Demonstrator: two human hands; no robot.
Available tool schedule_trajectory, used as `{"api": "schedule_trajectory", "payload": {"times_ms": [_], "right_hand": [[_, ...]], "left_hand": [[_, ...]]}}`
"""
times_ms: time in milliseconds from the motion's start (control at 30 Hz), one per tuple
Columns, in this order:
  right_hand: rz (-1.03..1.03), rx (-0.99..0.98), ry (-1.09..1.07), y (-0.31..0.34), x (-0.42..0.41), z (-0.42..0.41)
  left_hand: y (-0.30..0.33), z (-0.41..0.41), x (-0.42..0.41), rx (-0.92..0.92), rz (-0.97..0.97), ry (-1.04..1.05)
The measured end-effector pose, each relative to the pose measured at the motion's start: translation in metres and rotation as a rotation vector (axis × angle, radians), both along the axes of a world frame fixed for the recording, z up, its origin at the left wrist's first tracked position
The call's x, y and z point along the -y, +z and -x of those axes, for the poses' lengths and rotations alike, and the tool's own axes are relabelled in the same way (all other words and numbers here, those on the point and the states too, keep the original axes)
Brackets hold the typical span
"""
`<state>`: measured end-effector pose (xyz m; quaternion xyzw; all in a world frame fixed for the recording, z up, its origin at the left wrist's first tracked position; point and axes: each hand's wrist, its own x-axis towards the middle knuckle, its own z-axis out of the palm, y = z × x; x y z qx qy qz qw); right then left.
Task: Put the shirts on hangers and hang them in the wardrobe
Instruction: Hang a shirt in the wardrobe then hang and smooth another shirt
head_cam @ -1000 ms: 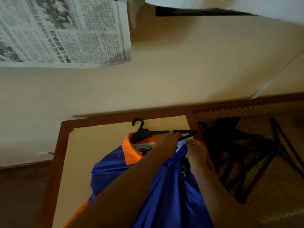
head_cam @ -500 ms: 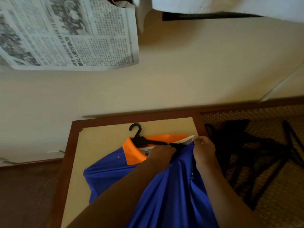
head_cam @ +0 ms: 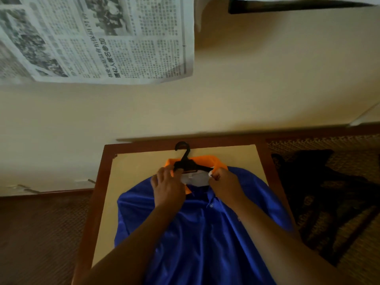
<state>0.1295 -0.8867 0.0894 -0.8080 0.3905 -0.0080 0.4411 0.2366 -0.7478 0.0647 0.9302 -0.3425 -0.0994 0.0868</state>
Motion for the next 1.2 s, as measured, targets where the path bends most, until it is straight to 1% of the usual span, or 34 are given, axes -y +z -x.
{"api": "schedule_trajectory", "payload": {"times_ms": [33, 67, 133, 167, 200, 267, 300, 333, 400, 467, 533, 600, 800, 867, 933, 967, 1033, 1133, 1167, 1200], "right_hand": [[0.004, -0.010, 0.037, -0.003, -0.006, -0.008], [-0.010, -0.038, 0.090, -0.006, -0.012, -0.015], [-0.040, -0.121, 0.219, -0.010, -0.020, -0.023], [-0.030, -0.113, 0.245, -0.009, -0.020, -0.025], [0.010, -0.063, 0.220, -0.005, -0.017, -0.025], [0.116, 0.041, 0.064, 0.002, -0.006, -0.025], [0.181, 0.059, 0.012, 0.003, 0.002, -0.029], [0.237, 0.055, 0.013, 0.003, 0.009, -0.035], [0.367, -0.020, 0.167, -0.001, 0.017, -0.051], [0.526, -0.199, 0.429, -0.008, 0.017, -0.067], [0.639, -0.358, 0.613, -0.015, 0.016, -0.078], [0.701, -0.415, 0.674, -0.021, 0.015, -0.082], [0.929, -0.465, 0.748, -0.008, 0.030, -0.082], [0.956, -0.483, 0.728, -0.005, 0.039, -0.079], [0.936, -0.446, 0.651, -0.007, 0.045, -0.076], [0.896, -0.395, 0.592, -0.008, 0.044, -0.072], [0.808, -0.233, 0.438, -0.013, 0.032, -0.060], [0.659, 0.076, 0.169, -0.023, -0.011, -0.026], [0.585, 0.122, 0.101, -0.025, -0.029, -0.012], [0.501, 0.113, 0.045, -0.027, -0.045, 0.000]], "left_hand": [[-0.003, -0.003, -0.007, -0.056, 0.001, 0.064], [-0.006, -0.005, -0.012, -0.128, -0.002, 0.085], [-0.013, -0.008, -0.013, -0.214, -0.004, 0.052], [-0.015, -0.010, -0.013, -0.221, 0.002, 0.028], [-0.017, -0.012, -0.013, -0.222, 0.020, 0.014], [-0.021, -0.014, -0.016, -0.252, 0.087, 0.025], [-0.023, -0.013, -0.019, -0.259, 0.120, 0.049], [-0.025, -0.011, -0.022, -0.238, 0.138, 0.076], [-0.033, -0.005, -0.030, -0.159, 0.104, 0.112], [-0.043, -0.002, -0.037, -0.128, 0.029, 0.134], [-0.051, -0.002, -0.043, -0.122, -0.032, 0.133], [-0.056, -0.005, -0.046, -0.100, -0.060, 0.119], [-0.057, -0.017, -0.051, -0.019, -0.109, 0.083], [-0.056, -0.028, -0.051, -0.020, -0.143, 0.066], [-0.054, -0.039, -0.050, -0.026, -0.159, 0.035], [-0.052, -0.043, -0.049, -0.026, -0.165, 0.017], [-0.048, -0.046, -0.047, -0.036, -0.164, 0.007], [-0.039, -0.028, -0.041, -0.055, -0.053, 0.091], [-0.035, -0.015, -0.040, -0.060, 0.015, 0.137], [-0.031, 0.000, -0.039, -0.070, 0.092, 0.179]]}}
